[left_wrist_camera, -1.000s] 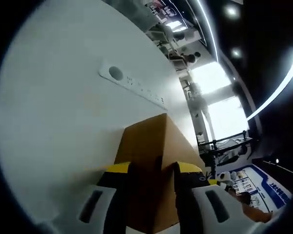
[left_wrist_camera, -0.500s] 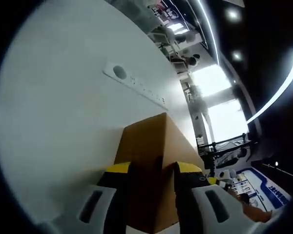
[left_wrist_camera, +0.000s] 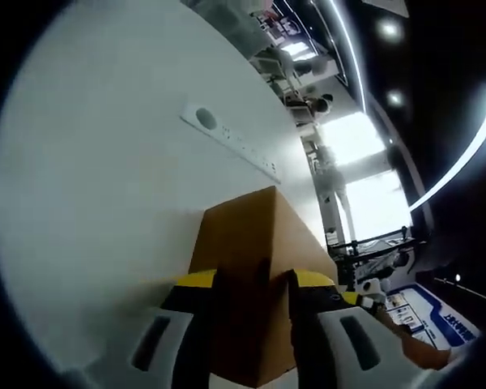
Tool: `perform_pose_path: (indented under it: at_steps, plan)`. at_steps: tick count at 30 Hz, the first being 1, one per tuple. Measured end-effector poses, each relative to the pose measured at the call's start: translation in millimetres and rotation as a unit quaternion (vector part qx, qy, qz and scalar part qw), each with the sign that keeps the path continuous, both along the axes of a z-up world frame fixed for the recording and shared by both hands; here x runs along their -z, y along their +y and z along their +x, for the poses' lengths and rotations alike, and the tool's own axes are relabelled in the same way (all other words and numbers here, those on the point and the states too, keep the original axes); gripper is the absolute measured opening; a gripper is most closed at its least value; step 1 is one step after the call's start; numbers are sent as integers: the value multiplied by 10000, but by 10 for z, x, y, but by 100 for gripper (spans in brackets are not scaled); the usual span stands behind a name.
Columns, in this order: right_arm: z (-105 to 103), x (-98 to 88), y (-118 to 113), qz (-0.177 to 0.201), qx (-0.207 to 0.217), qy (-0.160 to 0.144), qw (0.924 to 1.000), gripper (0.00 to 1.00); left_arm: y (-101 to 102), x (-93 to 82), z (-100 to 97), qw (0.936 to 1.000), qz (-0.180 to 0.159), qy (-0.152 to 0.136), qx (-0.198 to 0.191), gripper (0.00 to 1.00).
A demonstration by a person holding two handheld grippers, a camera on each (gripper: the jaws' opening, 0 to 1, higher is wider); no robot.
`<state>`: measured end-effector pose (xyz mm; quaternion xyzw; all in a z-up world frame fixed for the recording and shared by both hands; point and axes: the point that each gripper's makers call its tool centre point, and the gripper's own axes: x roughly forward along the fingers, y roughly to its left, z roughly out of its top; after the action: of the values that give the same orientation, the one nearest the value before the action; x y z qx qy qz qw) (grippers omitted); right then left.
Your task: Operate the shoe box by opening the lid, removing the specified soft item, and placing it in the target area until the item is outside and the box remains undamaged.
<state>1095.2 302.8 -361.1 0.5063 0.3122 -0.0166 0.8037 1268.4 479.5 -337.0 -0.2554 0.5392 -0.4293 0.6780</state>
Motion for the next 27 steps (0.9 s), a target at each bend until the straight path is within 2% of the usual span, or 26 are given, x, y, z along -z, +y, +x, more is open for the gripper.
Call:
perform_pose_path:
  at_steps: [1, 10, 13, 15, 18, 21, 26, 27]
  plan:
    - [1, -6, 6, 12, -8, 17, 10000, 31, 8, -28, -67, 10000, -22, -1, -42, 33]
    - [31, -9, -1, -18, -149, 89, 9998, 31, 85, -18, -90, 9997, -85, 14, -220, 33]
    - [62, -40, 18, -57, -334, 160, 9993, 31, 162, 14, -82, 9995, -100, 56, -294, 33]
    - [90, -35, 2, -75, -447, 209, 9988, 31, 169, -32, -175, 9994, -103, 71, -314, 33]
    - [88, -49, 16, -95, -513, 212, 9984, 31, 213, -7, -151, 9992, -108, 99, -372, 33]
    - [130, -58, 11, -131, -667, 240, 9974, 31, 234, -76, -298, 9987, -102, 93, -483, 33]
    - [215, -36, -9, -209, -952, 281, 9948, 31, 342, -90, -382, 9971, -124, 169, -730, 33]
    - [240, -35, -8, -215, -1034, 287, 9940, 31, 388, -38, -309, 9968, -112, 183, -775, 33]
